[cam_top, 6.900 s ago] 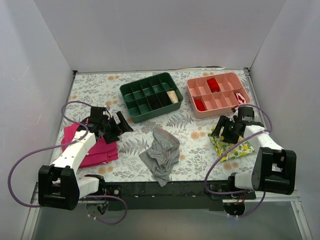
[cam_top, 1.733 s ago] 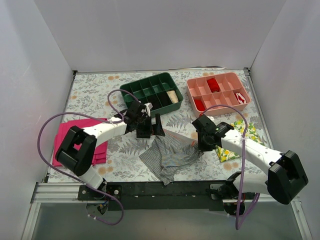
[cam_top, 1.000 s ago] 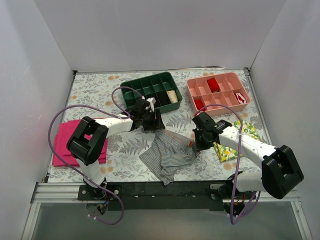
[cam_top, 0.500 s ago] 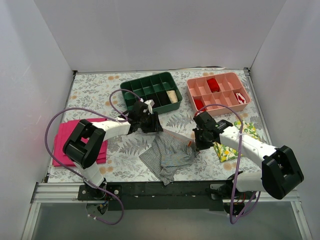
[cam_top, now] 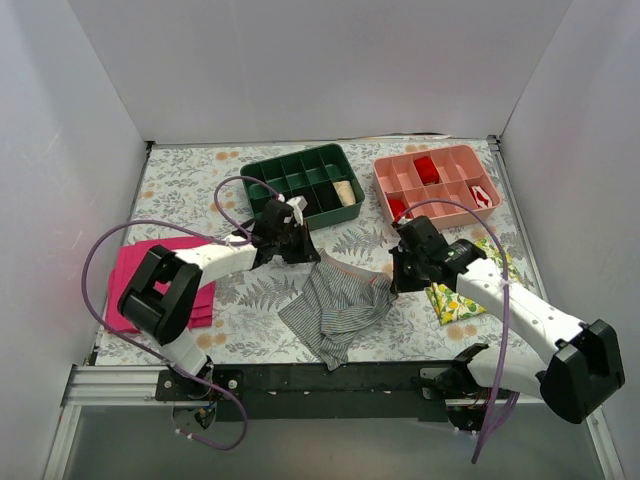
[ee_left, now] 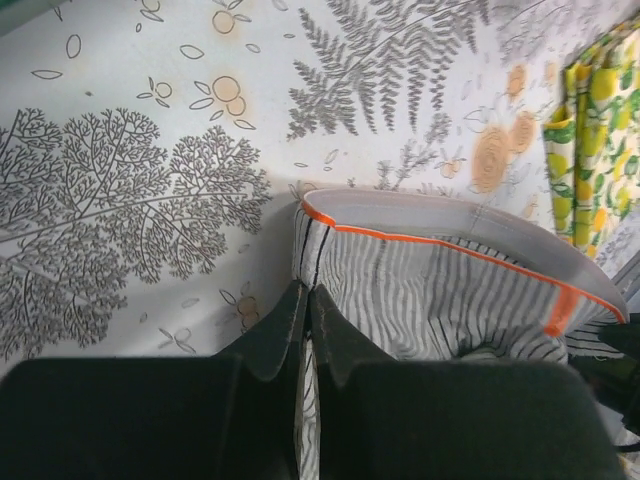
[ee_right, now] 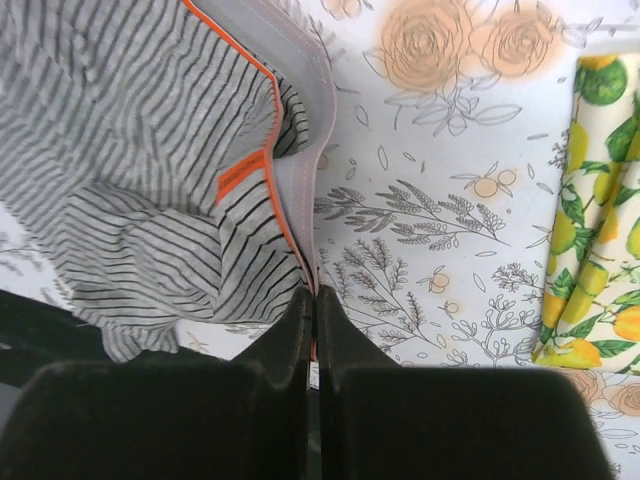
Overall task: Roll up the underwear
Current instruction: Flatten out the underwear at the center of the board.
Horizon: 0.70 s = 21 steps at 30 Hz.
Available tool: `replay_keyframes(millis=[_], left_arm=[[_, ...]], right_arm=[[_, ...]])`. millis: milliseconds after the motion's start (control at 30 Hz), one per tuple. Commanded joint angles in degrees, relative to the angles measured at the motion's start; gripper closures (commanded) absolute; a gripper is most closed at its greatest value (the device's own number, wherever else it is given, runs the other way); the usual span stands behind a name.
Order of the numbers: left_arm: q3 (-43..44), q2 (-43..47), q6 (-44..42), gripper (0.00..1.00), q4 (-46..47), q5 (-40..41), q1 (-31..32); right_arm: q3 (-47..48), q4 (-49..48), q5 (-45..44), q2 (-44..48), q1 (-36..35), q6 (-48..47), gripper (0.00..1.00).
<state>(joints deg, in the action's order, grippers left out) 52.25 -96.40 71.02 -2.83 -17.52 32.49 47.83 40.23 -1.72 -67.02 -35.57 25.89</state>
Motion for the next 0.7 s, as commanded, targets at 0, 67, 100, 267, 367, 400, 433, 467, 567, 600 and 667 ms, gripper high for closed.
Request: replay_keyframes(millis=[0,67,100,267,367,400,433,467,567,600,667], left_arm=[[0.93,11.04,1.04,1.00,-3.05,1.61,0.03],[0.75,17.02,1.48,1.00,-5.51,2.40,0.03],[0.58,19.38,2.01,1.00,-6.56,3.53,0.12],[0.13,33.87,3.59,1.00,-15.26,6.00,0.82],[-0.13,42.13,5.35,1.00,-20.71,8.02,1.43],[-0.13,44.52,5.87,1.00,-22.20,8.81,1.44],[-0.04,46.37,6.66,1.00,-25.18,9.43,1.52],[0.05,49.70,7.02,1.00,-26.69,10.48,1.61],[2.06,53.41,8.25,1.00,-33.19,12.94,1.79],[2.59,55.16,8.51,1.00,-34.51,13.38,1.79],[4.95,56.32,9.39,1.00,-38.82,14.52,1.79]], right_arm=[[7.35,4.41,-1.70,4.70,0.33,-1.10,0.99],[11.74,6.61,-2.41,6.20,0.33,-1.89,0.99],[13.06,8.71,-2.42,7.07,0.33,-1.98,0.99],[20.79,13.82,-0.84,9.10,0.33,-3.12,0.99],[23.70,15.32,3.02,11.12,0.33,-3.83,0.99],[24.32,15.67,3.99,12.52,0.33,-3.65,0.99],[24.76,15.76,4.70,13.23,0.24,-3.57,0.99],[25.11,15.67,5.14,14.19,0.33,-3.30,0.99],[26.78,16.02,6.02,17.36,0.33,-2.60,0.99],[27.48,16.28,6.54,18.58,0.24,-2.51,0.99],[28.19,17.24,8.21,19.30,0.24,-3.12,0.99]])
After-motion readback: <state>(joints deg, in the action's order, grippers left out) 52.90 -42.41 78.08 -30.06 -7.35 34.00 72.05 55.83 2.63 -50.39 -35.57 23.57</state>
